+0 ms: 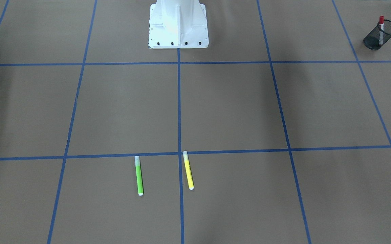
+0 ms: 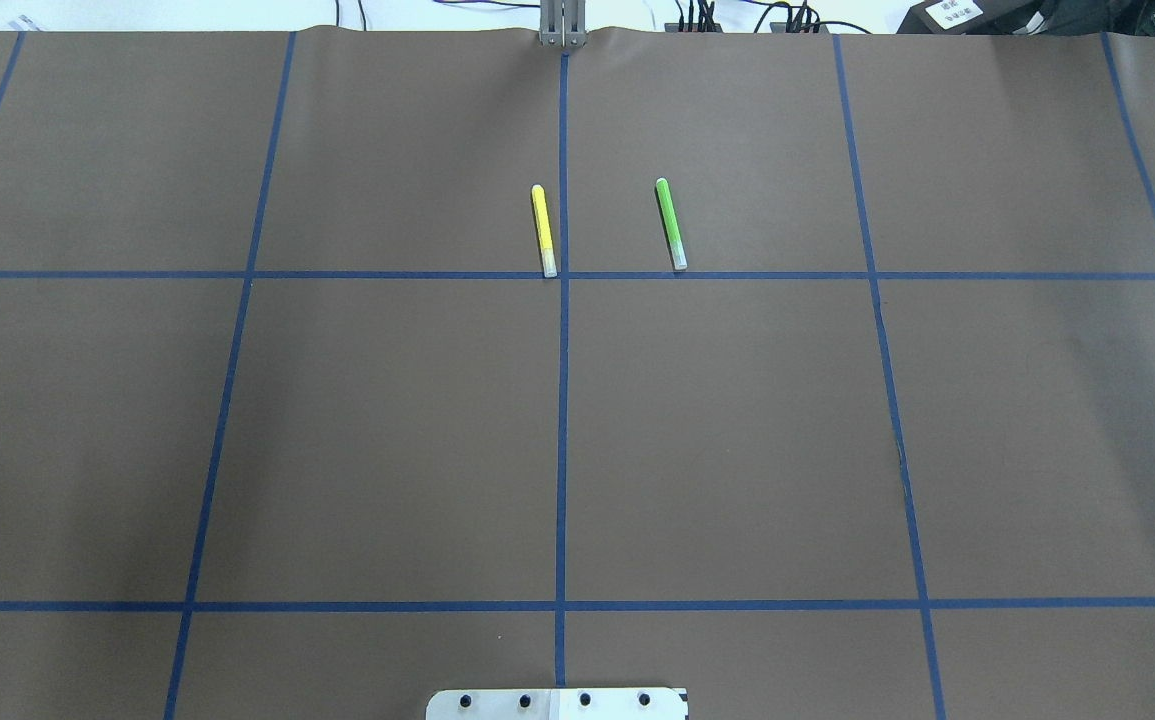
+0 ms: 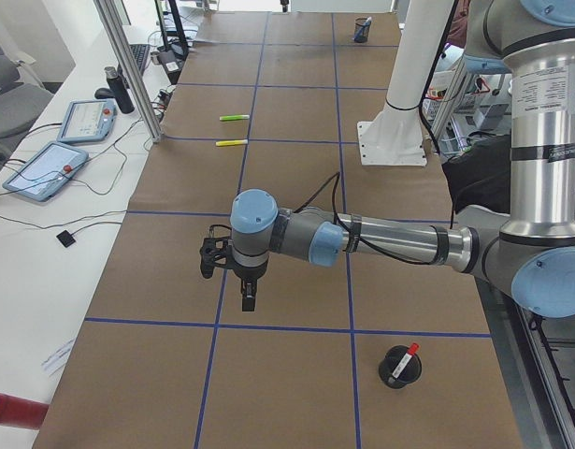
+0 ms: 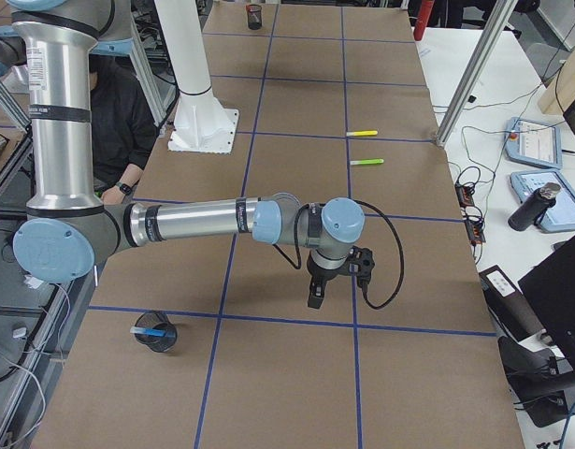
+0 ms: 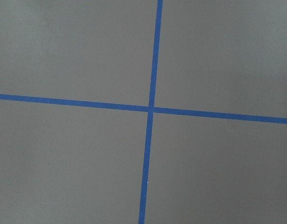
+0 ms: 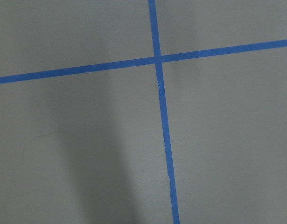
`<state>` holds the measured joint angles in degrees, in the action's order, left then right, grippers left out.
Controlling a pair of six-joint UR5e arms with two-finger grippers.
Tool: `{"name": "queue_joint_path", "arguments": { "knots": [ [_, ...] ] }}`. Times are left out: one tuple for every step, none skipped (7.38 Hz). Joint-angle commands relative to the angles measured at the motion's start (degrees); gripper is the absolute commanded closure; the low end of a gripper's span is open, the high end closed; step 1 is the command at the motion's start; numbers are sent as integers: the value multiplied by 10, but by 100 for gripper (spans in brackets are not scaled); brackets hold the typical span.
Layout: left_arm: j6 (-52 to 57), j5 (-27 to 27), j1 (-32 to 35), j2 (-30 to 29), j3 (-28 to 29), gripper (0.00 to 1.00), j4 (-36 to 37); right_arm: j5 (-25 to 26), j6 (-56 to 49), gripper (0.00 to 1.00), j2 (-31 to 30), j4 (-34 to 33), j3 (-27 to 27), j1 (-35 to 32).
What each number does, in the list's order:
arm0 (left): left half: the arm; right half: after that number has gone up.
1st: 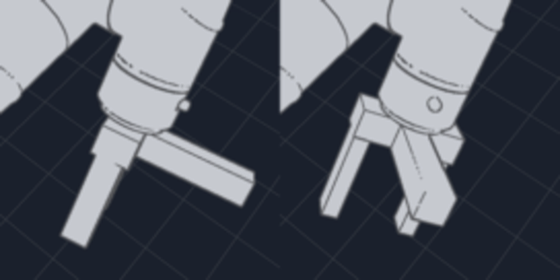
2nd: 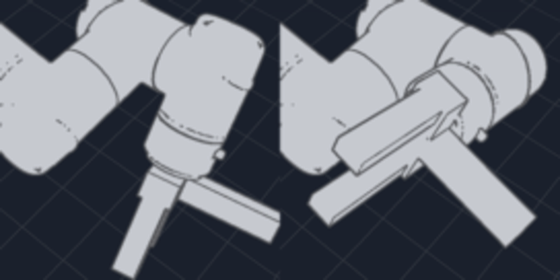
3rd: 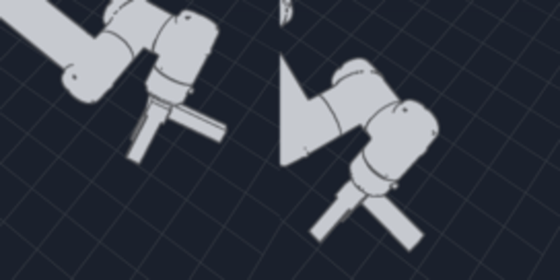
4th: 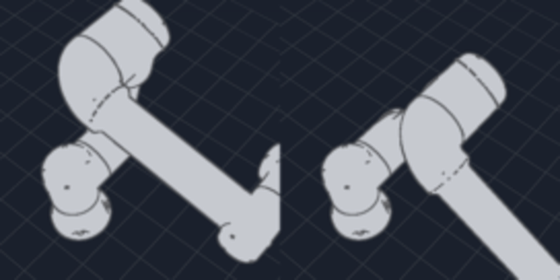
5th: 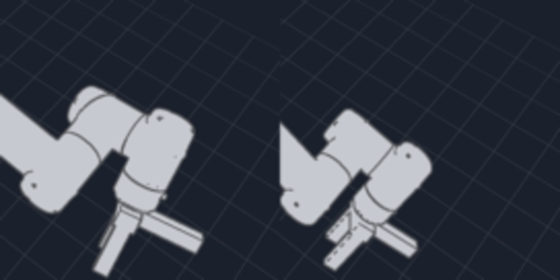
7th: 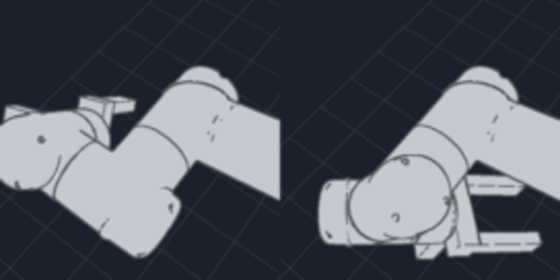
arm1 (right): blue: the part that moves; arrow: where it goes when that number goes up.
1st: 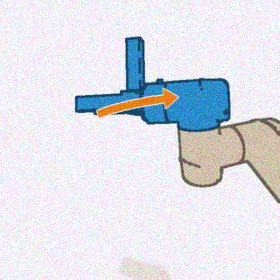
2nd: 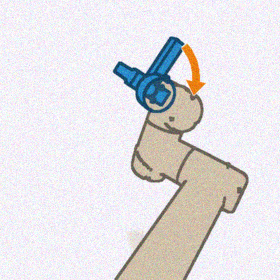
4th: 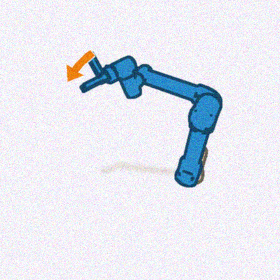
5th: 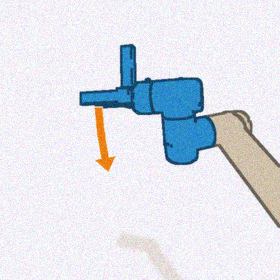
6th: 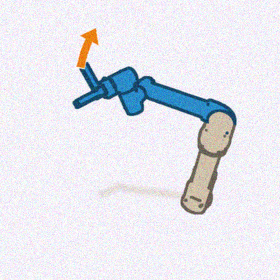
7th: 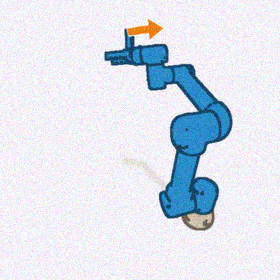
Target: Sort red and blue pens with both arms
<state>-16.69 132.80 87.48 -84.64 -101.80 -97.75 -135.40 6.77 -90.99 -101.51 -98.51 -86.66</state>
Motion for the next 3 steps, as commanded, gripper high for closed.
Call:
{"name": "queue_joint_path", "arguments": {
  "knots": [
    [0,0,0,0,-2,0,-1,-1,0,0,0,13,2,0],
    [0,0,0,-1,-1,0,-2,-2,0,0,-2,22,5,0],
    [0,0,1,0,-3,0,-2,-2,0,0,-3,22,5,0]
  ]
}}
